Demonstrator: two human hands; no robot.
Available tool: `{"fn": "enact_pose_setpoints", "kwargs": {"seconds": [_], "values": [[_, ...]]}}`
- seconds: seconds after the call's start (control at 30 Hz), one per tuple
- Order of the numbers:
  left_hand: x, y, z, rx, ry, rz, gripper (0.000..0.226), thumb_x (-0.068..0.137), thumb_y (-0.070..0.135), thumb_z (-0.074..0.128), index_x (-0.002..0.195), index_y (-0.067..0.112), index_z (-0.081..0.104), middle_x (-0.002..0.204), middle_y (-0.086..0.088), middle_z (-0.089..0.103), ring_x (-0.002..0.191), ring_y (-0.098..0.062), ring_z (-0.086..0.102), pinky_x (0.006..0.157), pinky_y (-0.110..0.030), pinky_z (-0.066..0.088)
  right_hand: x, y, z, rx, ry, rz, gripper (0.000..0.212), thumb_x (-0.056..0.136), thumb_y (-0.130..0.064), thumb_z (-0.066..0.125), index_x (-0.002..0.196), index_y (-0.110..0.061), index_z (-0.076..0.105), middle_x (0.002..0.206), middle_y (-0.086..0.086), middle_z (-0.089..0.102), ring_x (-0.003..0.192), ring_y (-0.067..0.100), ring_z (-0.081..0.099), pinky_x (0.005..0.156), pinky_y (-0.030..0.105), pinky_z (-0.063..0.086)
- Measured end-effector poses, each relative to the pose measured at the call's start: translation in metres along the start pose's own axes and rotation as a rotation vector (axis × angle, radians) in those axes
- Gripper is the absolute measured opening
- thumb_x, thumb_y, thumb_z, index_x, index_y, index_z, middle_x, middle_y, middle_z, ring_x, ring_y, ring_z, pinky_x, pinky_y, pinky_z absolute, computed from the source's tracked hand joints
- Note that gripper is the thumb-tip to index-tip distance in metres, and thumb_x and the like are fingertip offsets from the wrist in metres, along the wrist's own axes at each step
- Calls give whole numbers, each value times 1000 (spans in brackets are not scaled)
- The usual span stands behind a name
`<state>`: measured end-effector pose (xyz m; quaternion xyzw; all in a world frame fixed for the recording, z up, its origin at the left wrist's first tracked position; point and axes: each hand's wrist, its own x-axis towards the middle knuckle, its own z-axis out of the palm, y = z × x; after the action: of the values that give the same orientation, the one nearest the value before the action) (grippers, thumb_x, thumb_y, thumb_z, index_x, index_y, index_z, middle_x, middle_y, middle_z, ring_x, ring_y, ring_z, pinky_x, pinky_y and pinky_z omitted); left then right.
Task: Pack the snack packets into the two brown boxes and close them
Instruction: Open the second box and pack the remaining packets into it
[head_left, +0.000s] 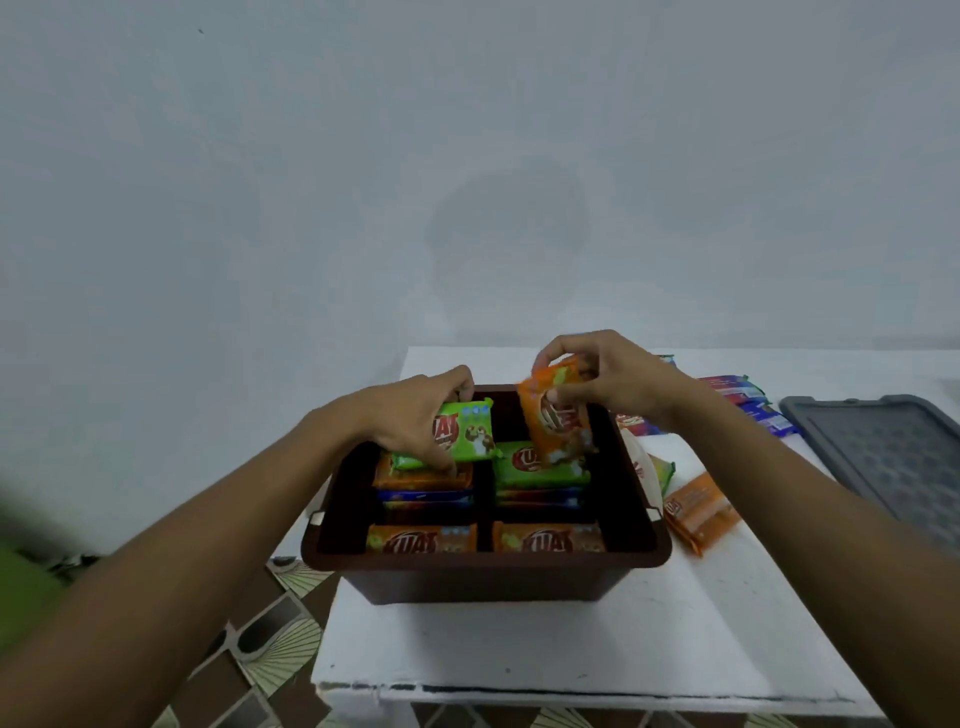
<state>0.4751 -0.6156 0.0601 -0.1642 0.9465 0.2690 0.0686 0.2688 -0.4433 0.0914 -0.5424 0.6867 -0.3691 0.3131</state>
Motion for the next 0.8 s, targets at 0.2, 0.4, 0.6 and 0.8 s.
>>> {"fn": "enact_pose_setpoints", "kwargs": {"seconds": [0.2,0.4,0.6,0.8], "values": [[-11,-1,16,27,-202,-22,62,62,38,88,105,34,44,98,7,62,81,-11,65,65,-30,55,-2,-1,15,-229,-434,24,30,84,-10,74,110,-23,64,98,1,73,91,15,71,76,30,58],[-13,2,36,163,-367,-43,30,86,35,70,109,28,51,102,9,59,90,-15,61,73,-31,54,2,9,53,-469,-628,30,34,82,-17,76,111,-31,64,101,-9,67,92,9,66,75,26,56],[-15,-4,36,228,-354,-21,30,82,33,75,107,23,61,103,6,64,92,-12,62,80,-34,57,-3,21,67,-632,-594,42,48,85,-10,71,129,-24,58,118,-4,66,105,12,63,92,34,54],[-14,-7,34,234,-409,-24,24,81,30,76,100,22,64,98,8,68,88,-8,65,74,-28,56,-6,18,65,-653,-601,14,41,89,-4,64,126,-23,62,121,-2,66,107,12,63,89,27,54]]}}
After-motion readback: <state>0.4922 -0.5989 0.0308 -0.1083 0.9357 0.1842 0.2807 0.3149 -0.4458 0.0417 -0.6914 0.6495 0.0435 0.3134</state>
